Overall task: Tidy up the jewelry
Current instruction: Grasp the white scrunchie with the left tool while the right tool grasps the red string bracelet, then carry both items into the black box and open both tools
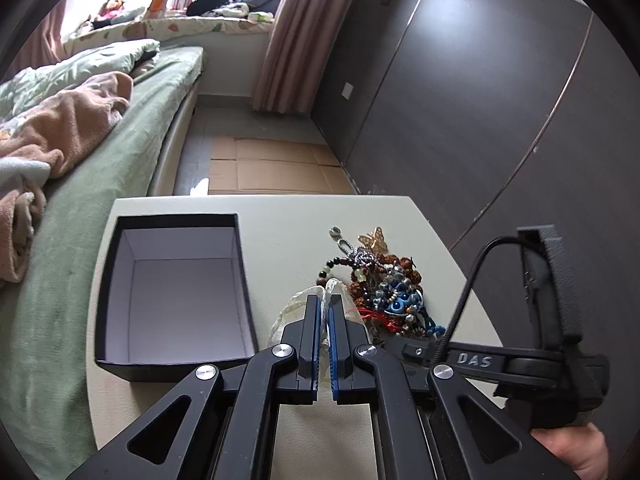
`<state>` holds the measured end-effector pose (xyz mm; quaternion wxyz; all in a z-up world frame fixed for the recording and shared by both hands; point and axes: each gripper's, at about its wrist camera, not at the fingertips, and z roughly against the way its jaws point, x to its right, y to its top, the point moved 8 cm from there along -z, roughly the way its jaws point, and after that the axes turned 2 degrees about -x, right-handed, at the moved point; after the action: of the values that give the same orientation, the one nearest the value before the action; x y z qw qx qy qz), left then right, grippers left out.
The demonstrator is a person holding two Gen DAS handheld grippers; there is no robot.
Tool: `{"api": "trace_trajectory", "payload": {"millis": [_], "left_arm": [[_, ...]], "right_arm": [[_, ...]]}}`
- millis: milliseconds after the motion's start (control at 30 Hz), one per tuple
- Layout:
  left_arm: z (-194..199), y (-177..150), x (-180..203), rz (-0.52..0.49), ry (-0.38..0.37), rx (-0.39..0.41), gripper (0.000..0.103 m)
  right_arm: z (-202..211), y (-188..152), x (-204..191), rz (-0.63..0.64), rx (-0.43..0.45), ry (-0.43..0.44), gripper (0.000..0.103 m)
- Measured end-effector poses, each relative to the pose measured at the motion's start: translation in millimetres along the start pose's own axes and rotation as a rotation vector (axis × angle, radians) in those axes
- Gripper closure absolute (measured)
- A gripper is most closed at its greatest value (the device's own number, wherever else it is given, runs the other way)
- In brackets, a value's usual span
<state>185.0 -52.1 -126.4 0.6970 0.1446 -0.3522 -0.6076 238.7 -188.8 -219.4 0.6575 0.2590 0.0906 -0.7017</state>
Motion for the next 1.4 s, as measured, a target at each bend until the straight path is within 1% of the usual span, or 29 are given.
{"api": "trace_trajectory", "payload": {"millis": [33, 67, 167, 267, 367, 600, 800, 1033, 1100, 1233, 1400], "left_arm": [[3, 0, -2, 0.002, 0.002, 0.005, 0.099], [6, 2, -3, 0.004, 0.001, 0.013, 0.099], [19, 6, -9, 0.011, 0.01, 0.045, 0.099], [27, 10, -18, 0.037, 0.009, 0.065, 0.099], [36, 13, -27, 0.071, 0.001, 0.079, 0.099], [60, 18, -48, 0.125, 0.014, 0.135, 0.099], [78, 22, -69, 0.17, 0.036, 0.184, 0.099], [86, 25, -94, 0.209, 0.068, 0.212, 0.099], [86, 26, -99, 0.216, 0.073, 0.218, 0.099], [85, 35, -102, 0.214, 0.067, 0.234, 0.099], [73, 49, -101, 0.226, 0.045, 0.229, 0.099]], "right_arm": [[-3, -1, -1, 0.003, -0.005, -0.007, 0.087], [-4, -2, -1, 0.001, -0.003, -0.01, 0.095], [2, -5, -6, 0.006, 0.03, 0.001, 0.097], [13, -9, -18, 0.04, 0.068, 0.037, 0.097], [24, -11, -32, 0.056, 0.103, 0.1, 0.097], [51, -18, -60, 0.106, 0.189, 0.234, 0.097], [60, -25, -97, 0.163, 0.238, 0.328, 0.097], [62, -30, -136, 0.204, 0.278, 0.434, 0.097], [58, -28, -143, 0.205, 0.273, 0.454, 0.097], [46, -26, -155, 0.205, 0.263, 0.454, 0.097], [44, -21, -156, 0.177, 0.268, 0.467, 0.097]]}}
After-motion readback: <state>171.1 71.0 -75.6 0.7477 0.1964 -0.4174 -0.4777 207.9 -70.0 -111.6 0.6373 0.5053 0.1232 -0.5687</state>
